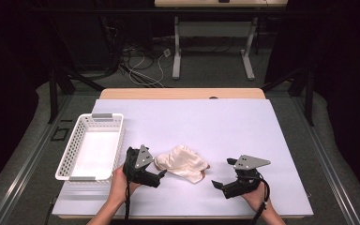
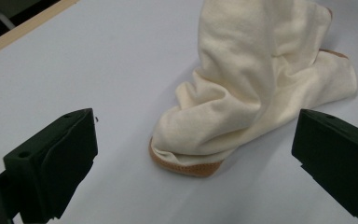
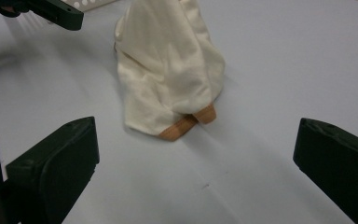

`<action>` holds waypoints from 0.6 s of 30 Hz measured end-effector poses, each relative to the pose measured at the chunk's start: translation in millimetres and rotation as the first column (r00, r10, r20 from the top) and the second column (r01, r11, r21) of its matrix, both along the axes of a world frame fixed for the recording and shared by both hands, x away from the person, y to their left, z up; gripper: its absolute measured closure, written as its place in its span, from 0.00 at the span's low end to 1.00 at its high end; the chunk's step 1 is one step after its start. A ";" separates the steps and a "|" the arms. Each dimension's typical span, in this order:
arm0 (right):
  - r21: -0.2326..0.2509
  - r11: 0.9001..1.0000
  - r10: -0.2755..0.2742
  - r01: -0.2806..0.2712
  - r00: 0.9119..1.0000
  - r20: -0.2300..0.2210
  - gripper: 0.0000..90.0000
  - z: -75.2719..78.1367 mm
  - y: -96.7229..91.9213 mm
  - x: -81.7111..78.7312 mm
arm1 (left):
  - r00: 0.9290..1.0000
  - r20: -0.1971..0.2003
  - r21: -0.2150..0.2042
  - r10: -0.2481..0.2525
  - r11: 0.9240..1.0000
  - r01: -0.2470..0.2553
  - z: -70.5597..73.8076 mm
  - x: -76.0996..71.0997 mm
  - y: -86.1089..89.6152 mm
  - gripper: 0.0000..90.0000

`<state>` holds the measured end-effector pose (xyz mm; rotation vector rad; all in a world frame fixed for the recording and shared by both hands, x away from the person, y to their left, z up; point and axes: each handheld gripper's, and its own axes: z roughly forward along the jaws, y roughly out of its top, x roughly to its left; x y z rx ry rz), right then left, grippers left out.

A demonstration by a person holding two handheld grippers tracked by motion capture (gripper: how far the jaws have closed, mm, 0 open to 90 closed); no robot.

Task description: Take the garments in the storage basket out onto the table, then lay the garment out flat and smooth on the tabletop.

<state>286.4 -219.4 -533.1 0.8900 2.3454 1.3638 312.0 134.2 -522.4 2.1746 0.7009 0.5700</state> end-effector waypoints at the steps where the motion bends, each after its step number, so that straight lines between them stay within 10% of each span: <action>1: -0.004 1.000 0.001 -0.001 1.000 0.004 0.00 0.7 2.2 1.6 | 1.000 0.004 -0.003 0.003 1.000 -0.003 0.3 -0.3 0.1 0.00; 18: -0.019 1.000 0.009 -0.009 0.999 -0.037 0.02 5.3 24.2 29.2 | 0.996 -0.065 -0.002 0.068 0.998 -0.068 -6.7 -3.2 2.2 0.01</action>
